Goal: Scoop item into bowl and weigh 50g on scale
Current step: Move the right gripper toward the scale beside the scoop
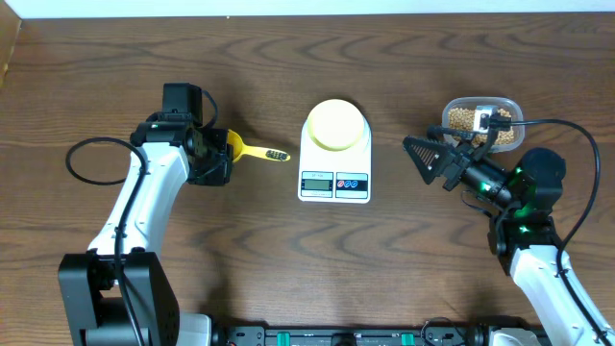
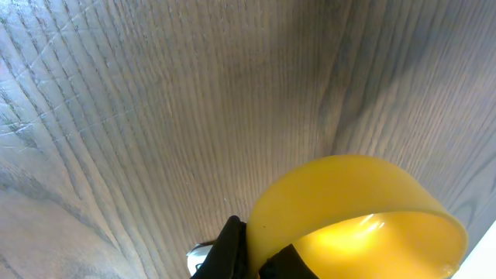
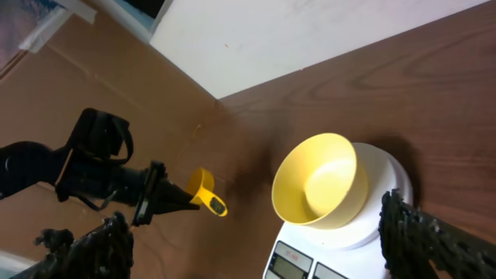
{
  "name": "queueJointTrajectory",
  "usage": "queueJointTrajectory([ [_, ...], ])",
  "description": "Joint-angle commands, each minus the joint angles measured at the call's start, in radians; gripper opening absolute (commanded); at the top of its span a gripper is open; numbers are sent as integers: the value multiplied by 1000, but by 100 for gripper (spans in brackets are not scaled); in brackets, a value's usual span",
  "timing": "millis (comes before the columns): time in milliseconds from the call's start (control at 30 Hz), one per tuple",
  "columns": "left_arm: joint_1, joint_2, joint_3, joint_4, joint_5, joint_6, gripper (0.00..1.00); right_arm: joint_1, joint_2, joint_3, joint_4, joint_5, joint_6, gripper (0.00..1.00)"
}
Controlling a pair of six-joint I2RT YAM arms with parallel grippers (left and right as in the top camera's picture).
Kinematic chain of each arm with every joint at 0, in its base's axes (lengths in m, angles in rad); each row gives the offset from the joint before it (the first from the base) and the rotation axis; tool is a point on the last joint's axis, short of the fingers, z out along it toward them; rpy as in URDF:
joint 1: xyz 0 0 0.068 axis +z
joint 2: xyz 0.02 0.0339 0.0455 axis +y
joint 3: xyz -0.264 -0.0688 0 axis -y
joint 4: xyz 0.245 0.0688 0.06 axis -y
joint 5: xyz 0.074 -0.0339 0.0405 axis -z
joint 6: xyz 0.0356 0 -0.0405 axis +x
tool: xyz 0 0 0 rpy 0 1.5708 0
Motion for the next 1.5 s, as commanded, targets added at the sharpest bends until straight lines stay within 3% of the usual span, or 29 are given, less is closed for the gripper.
queueJointTrajectory([
  [0, 2, -13, 6, -6, -2, -18, 8, 20, 1, 18, 3, 25, 15, 99],
  [400, 2, -13, 6, -5, 69, -40, 8, 69, 1, 18, 3, 106, 178, 99],
  [1100, -5, -13, 6, -6, 182, -62, 8, 372, 22, 18, 3, 367, 215, 99],
  [1267, -12, -13, 6, -3, 181, -62, 8, 410, 69, 18, 6, 368, 278, 99],
  [1467, -12, -13, 6, -2, 181, -61, 8, 457, 134, 18, 120, 349, 282, 99],
])
